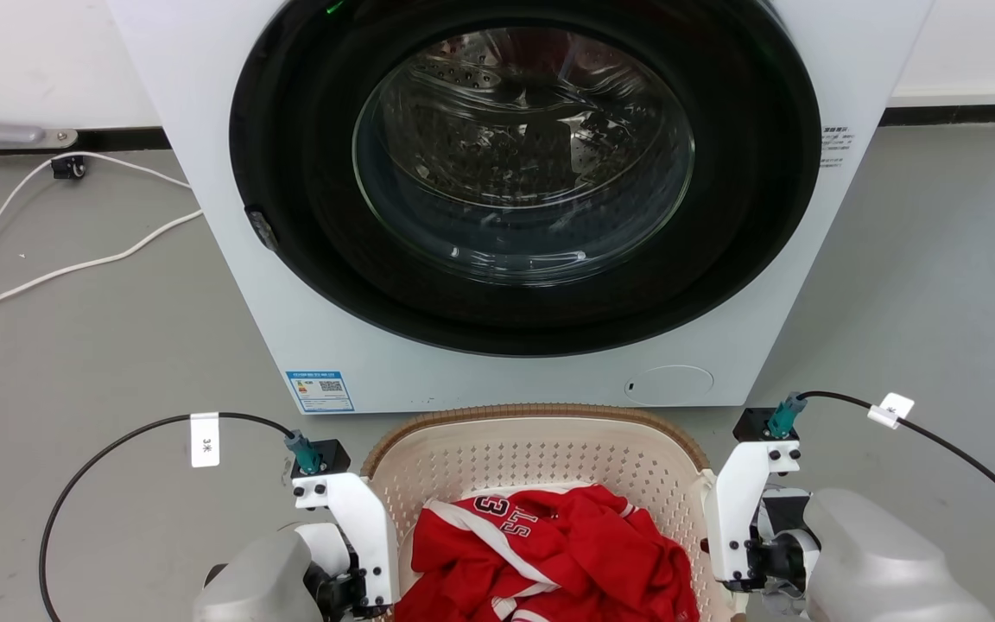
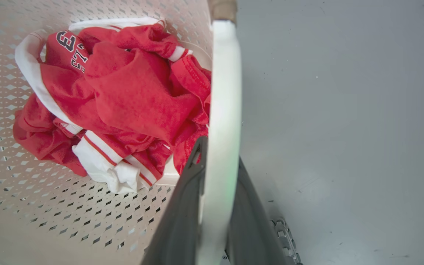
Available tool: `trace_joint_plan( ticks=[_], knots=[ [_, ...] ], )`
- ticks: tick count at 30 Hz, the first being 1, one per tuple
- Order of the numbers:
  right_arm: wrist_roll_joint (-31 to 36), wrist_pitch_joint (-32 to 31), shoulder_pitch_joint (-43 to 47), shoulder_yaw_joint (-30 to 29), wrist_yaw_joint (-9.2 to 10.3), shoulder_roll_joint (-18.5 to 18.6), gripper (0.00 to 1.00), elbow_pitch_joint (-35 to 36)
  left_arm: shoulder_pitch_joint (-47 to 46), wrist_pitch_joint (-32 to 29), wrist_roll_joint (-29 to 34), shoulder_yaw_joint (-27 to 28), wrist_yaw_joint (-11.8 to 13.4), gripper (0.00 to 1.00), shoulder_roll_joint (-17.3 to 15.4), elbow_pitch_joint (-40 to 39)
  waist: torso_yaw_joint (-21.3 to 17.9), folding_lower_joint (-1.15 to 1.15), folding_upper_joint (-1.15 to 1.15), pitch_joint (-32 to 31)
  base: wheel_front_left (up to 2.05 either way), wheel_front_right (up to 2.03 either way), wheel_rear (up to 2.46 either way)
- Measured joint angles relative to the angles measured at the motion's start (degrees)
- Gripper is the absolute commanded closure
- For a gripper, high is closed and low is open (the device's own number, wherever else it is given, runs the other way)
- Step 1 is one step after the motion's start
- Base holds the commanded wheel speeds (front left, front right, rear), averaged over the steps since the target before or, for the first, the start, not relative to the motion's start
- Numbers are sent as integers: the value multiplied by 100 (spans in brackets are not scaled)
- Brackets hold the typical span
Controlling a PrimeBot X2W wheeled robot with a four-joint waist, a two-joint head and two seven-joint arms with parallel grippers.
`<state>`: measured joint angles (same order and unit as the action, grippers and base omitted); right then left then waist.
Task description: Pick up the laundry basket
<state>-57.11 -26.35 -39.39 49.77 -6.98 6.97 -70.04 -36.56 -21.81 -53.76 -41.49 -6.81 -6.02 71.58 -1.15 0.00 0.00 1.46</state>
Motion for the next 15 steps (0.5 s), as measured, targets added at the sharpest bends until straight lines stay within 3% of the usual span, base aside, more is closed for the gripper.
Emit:
trace_joint_plan(
  ticks=[15],
  knots=[
    [-96, -76, -41, 67, 0, -27, 100, -115, 14, 92, -149, -138, 0, 100, 22, 53, 7, 0, 0, -59, 0, 0, 0]
  ],
)
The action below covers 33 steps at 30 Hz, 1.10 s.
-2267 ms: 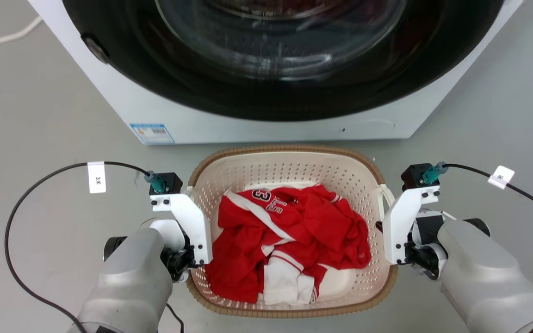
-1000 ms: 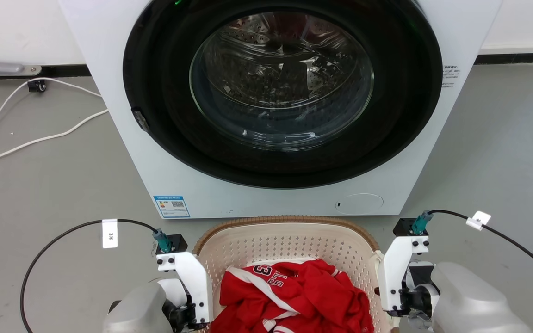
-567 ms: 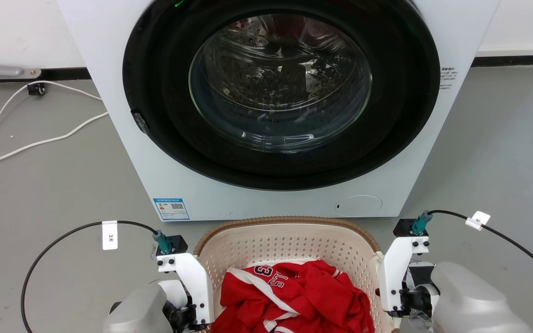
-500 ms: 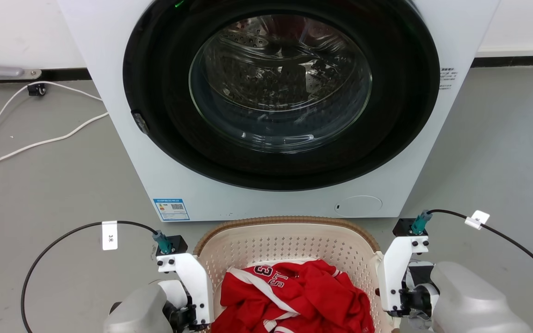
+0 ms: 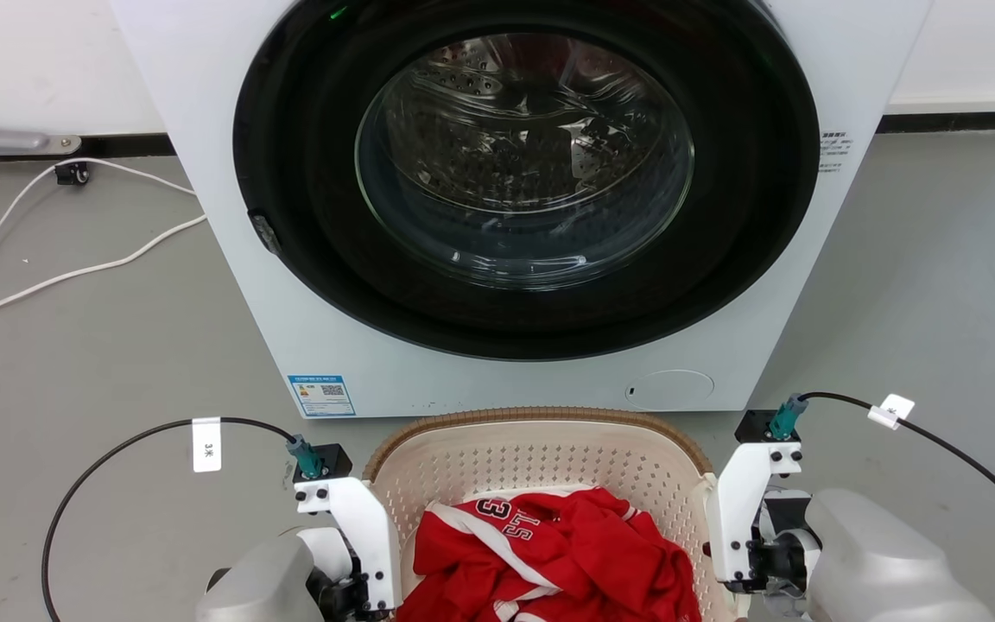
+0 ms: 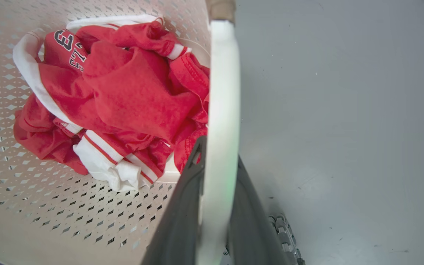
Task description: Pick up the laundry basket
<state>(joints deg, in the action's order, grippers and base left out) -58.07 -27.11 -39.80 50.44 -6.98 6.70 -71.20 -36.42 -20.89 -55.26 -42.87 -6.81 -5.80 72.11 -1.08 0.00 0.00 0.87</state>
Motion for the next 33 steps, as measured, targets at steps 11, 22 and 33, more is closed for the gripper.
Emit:
trace_joint_plan(
  ticks=[11, 22, 33],
  knots=[
    [-91, -14, -10, 18, 0, 0, 100, -66, 0, 75, -97, -89, 0, 100, 26, 45, 27, 0, 0, -11, 0, 0, 0],
    [-141, 10, -15, 56, 0, -2, 100, -83, 0, 118, -160, -178, 0, 100, 31, 68, 25, 0, 0, -2, 0, 0, 0],
    [-191, 26, -42, 107, 0, -3, 100, -92, -1, 169, -250, -248, 0, 100, 34, 91, 30, 0, 0, -5, 0, 0, 0]
  ],
)
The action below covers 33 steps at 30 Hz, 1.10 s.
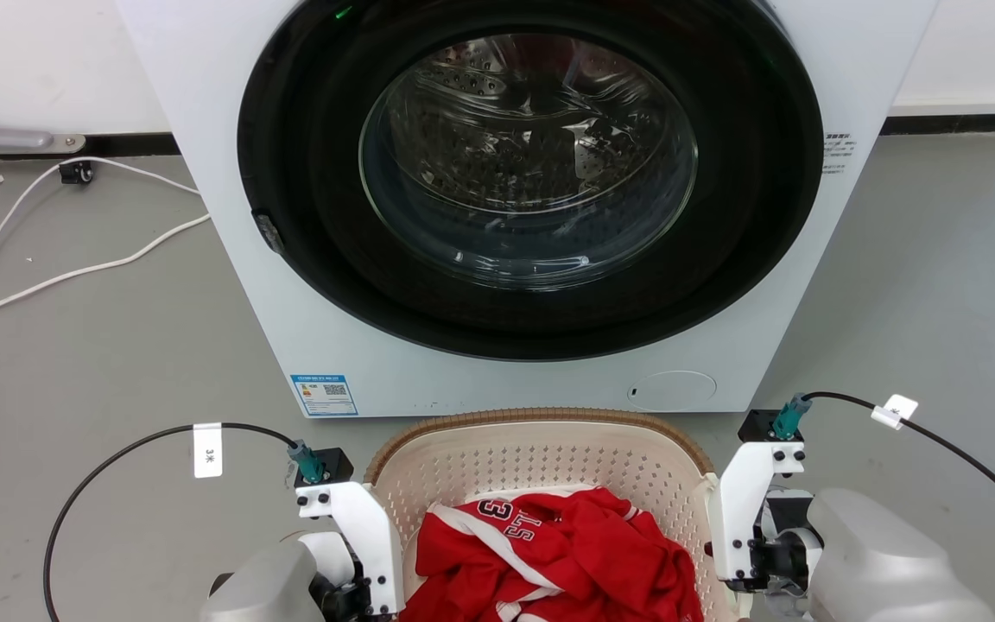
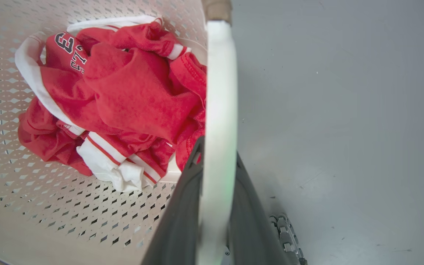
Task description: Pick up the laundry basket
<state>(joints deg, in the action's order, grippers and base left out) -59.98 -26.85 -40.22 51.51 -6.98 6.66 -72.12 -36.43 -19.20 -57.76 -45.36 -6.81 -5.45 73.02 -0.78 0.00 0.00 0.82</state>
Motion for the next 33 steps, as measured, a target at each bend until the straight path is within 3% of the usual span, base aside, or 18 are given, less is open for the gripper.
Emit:
trace_joint_plan(
  ticks=[33],
  knots=[
    [-119, 34, -67, 125, 0, -7, 100, -54, -2, 75, -208, -198, -1, 100, -1, 49, -44, 0, 0, 13, 0, 0, 0]
  ],
)
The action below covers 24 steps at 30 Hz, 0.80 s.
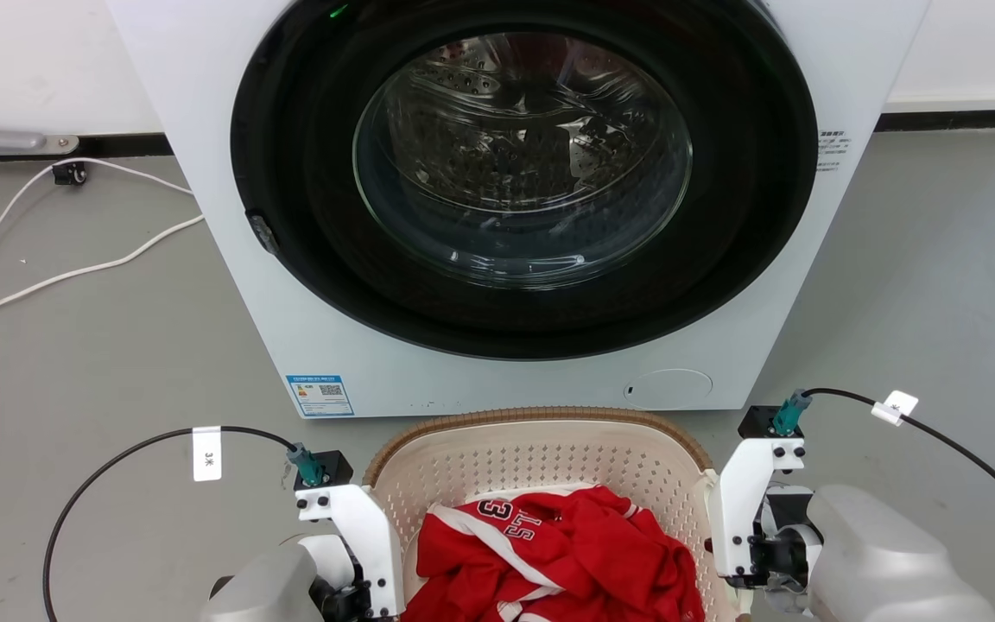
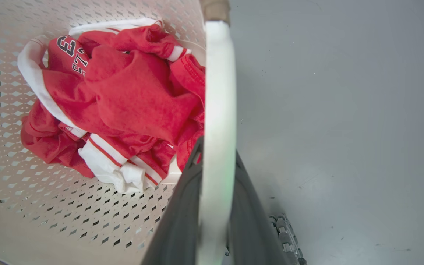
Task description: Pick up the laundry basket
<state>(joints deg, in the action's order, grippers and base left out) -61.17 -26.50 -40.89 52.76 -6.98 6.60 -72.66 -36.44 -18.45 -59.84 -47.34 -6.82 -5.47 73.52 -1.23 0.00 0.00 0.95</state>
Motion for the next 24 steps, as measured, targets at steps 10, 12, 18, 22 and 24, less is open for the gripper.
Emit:
trace_joint_plan(
  ticks=[10, 12, 18, 22, 24],
  knots=[
    [-41, 25, 0, 31, 0, 0, 100, 1, -9, 45, -38, -57, 0, 100, -1, 13, 14, 0, 0, 4, 0, 0, 0],
    [-43, 27, 1, 35, 0, 0, 100, 0, -9, 49, -45, -69, 0, 100, -1, 15, 19, 0, 0, 3, 0, 0, 0],
    [-75, 48, 2, 57, 0, 0, 100, -7, -9, 57, -83, -102, 0, 100, 0, 25, 26, 0, 0, 6, 0, 0, 0],
    [-83, 60, 2, 67, 0, 0, 100, -10, -9, 71, -96, -124, 0, 100, 0, 26, 26, 0, 0, 7, 0, 0, 0],
    [-92, 73, 2, 73, 0, 0, 100, -11, -9, 82, -100, -136, 0, 100, -1, 27, 25, 0, 0, 5, 0, 0, 0]
  ],
)
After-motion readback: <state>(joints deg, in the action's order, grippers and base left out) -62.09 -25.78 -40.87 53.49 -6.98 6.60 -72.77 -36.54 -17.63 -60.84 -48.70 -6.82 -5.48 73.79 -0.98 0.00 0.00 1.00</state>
